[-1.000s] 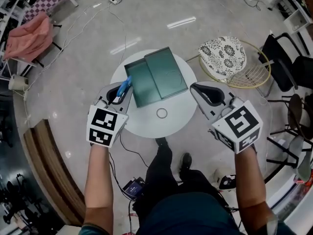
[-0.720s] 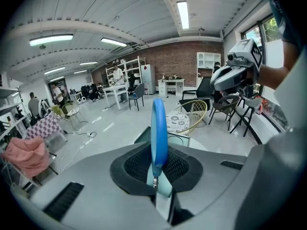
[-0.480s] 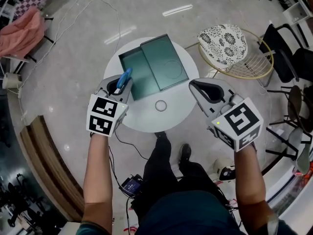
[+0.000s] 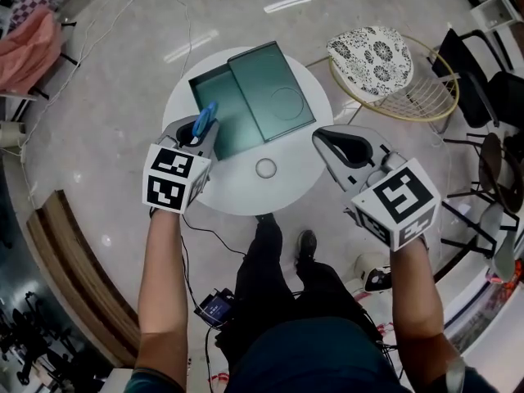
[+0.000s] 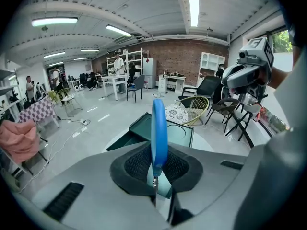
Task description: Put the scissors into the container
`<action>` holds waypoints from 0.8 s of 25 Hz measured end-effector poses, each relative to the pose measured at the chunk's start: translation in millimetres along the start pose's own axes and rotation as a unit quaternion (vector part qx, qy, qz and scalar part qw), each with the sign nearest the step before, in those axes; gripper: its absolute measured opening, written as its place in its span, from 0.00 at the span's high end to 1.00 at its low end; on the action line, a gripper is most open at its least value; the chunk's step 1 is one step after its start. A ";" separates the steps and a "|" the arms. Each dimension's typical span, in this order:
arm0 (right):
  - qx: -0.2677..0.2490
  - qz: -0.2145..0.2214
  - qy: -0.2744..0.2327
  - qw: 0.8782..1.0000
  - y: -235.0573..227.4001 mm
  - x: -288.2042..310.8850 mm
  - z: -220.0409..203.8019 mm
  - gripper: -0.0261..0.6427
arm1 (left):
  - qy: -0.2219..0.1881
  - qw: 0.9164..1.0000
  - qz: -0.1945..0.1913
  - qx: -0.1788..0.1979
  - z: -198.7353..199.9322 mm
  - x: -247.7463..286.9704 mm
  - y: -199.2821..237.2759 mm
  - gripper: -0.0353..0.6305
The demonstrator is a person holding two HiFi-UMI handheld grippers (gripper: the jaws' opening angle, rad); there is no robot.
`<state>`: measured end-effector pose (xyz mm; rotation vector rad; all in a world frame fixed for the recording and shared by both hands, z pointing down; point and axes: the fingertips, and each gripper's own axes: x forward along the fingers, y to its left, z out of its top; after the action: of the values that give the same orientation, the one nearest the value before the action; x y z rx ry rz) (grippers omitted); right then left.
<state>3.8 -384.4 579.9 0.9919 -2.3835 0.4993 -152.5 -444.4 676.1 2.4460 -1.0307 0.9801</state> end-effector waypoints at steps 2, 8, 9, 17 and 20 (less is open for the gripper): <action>0.002 0.000 0.004 1.000 -1.4 5.9 -4.6 0.90 | 0.003 1.000 -0.005 -0.009 -4.8 8.6 0.6 0.87; 0.007 0.002 0.014 1.000 -2.3 21.7 -20.8 0.90 | 0.010 1.000 -0.012 -0.025 -22.7 32.3 5.5 0.87; 0.007 0.002 0.014 1.000 -2.9 23.5 -22.9 0.90 | 0.012 0.999 -0.013 -0.027 -25.2 35.6 6.3 0.87; 0.016 0.005 0.025 1.000 -8.5 36.9 -37.9 0.90 | 0.021 0.998 -0.020 -0.047 -38.1 59.3 10.8 0.87; 0.017 0.006 0.029 0.999 -11.6 39.9 -46.0 0.90 | 0.024 0.998 -0.022 -0.056 -42.4 68.2 9.7 0.87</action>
<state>2.4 -390.6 641.5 0.9666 -2.3384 0.5670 -144.9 -464.1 754.3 2.3343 -0.9846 0.9359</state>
